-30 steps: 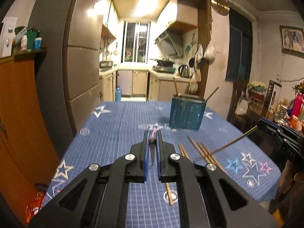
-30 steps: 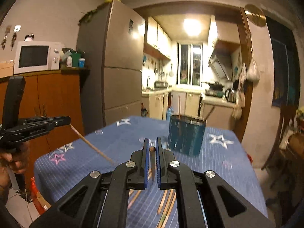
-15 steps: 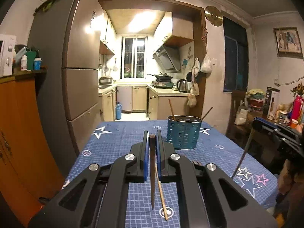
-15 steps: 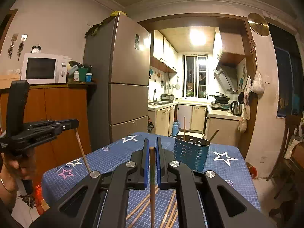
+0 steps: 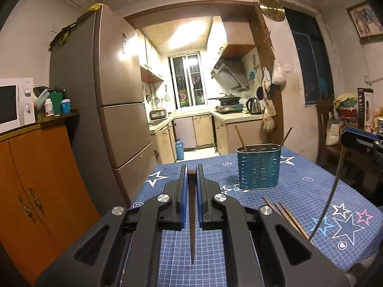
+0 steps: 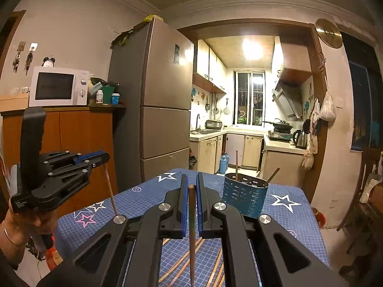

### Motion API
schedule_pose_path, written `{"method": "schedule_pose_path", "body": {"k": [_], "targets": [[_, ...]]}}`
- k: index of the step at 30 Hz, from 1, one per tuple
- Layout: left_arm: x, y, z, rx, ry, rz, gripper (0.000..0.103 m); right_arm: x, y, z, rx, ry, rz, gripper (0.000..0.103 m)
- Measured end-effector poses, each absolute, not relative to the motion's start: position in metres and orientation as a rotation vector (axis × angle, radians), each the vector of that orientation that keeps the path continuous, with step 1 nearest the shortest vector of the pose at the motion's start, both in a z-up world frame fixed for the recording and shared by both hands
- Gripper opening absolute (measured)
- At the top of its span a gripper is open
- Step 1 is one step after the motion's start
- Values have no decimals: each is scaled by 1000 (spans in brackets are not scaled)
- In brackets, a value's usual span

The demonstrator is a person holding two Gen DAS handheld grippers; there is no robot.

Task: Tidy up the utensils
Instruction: 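Drop the left tool's chopstick into the holder while the right tool drops its own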

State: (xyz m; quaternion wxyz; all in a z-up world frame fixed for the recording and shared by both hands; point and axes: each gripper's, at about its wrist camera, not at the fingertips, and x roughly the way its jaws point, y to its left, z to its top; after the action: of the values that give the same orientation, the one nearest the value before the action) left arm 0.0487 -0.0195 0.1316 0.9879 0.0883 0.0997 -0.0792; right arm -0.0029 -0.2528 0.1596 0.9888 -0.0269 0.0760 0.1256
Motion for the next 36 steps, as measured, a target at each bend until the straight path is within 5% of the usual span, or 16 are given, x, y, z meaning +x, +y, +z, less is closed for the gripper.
{"method": "schedule_pose_path", "body": {"k": [36], "targets": [[109,-14,132,199,268,-79,5,51,-264,178,-44,168,233,8]]}}
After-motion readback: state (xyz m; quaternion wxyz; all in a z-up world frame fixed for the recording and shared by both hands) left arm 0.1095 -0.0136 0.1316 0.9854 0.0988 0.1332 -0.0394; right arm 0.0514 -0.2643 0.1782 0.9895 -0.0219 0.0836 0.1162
